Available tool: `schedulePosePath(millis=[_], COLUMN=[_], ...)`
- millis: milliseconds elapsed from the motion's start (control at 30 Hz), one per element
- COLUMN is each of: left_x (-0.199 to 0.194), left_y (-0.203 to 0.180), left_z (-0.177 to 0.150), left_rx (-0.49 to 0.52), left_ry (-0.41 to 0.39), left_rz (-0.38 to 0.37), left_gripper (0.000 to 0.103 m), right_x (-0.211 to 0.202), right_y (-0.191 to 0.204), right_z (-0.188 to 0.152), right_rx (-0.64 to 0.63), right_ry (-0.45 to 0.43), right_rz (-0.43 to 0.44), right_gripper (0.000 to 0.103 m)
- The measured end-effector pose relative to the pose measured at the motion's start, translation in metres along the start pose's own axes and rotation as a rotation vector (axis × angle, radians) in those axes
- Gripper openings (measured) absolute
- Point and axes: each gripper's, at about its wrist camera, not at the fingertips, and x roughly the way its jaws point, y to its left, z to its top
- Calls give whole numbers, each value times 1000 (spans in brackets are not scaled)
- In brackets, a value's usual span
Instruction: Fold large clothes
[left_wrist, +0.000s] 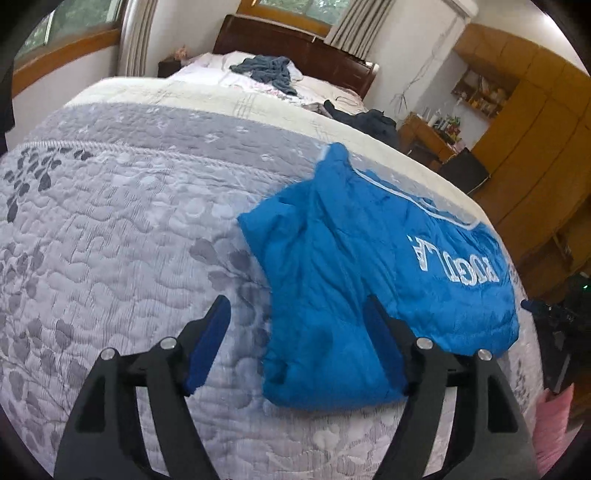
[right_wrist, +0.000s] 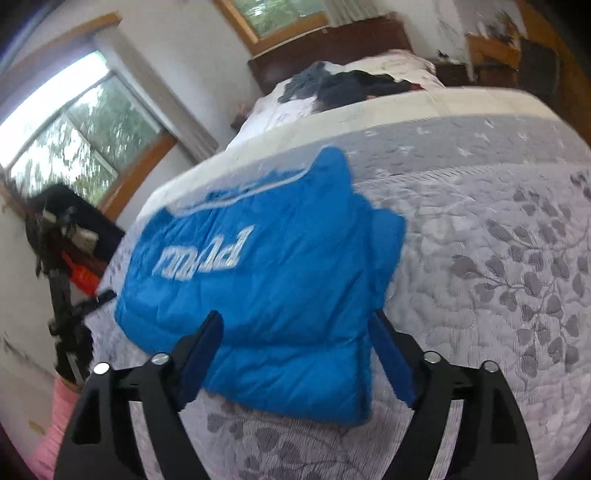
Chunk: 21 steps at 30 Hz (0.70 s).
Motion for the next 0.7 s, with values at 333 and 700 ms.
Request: schedulePosePath(millis=[333, 700], left_x=[58, 101], left_y=[24, 16], left_z=[18, 34], left_rx=[-106, -128], left_ry=[124, 176], left_rz=[-203, -341], left_gripper=[76, 79], right_x=[46, 80], right_y=[-66, -64], right_z=[13, 24], right_rx=[200, 183], right_ry=[76, 99], right_rz=[97, 208], right_gripper=[89, 92])
